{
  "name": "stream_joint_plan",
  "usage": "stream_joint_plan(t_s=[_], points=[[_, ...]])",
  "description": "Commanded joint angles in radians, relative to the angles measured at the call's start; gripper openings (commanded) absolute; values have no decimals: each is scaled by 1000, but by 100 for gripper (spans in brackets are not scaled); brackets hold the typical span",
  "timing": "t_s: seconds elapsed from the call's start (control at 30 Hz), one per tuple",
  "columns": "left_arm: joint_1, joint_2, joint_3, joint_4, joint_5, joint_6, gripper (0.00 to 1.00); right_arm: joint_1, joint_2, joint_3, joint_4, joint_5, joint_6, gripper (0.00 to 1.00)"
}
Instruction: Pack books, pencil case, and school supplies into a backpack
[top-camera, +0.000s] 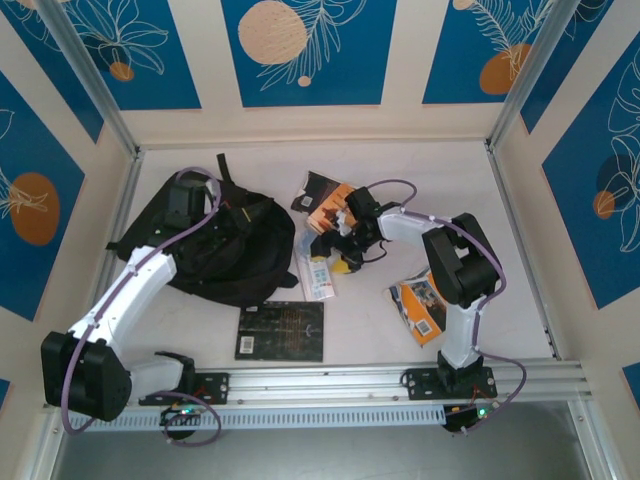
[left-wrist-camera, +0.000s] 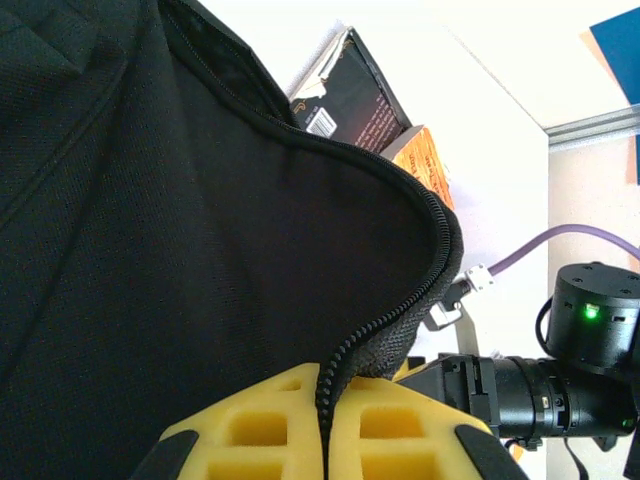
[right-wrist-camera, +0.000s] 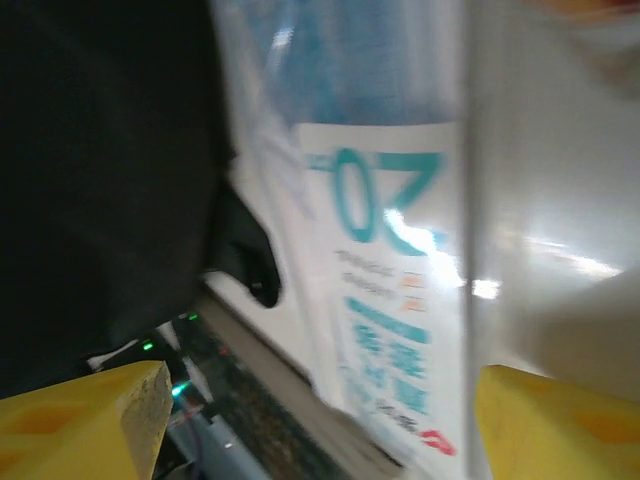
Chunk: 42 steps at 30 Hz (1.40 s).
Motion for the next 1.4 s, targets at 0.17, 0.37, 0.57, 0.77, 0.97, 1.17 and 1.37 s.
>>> stream_joint_plan(t_s=[0.17,0.37,0.57,0.77,0.97,1.17,1.37], points=[[-7,5,20,32,43,-6,0,16,24,29,86,-126,80,72],[-7,0,26,11,31,3,0,19,-15,44,-49,140,-10,67],[-9,14,21,20,43,-5,0,12,9,59,-101,203,-57,68],[-9,12,24,14,43,1,0,27,73,120,-129,160,-76,68],[-10,15,25,17,48,2,0,77,115,164,-134,108,-87,68],[-10,18,25,16,54,4,0,72,111,148,-70,16,-43,67],[-11,25,25,19,57,1,0,55,91,103,62,-103,56,63]])
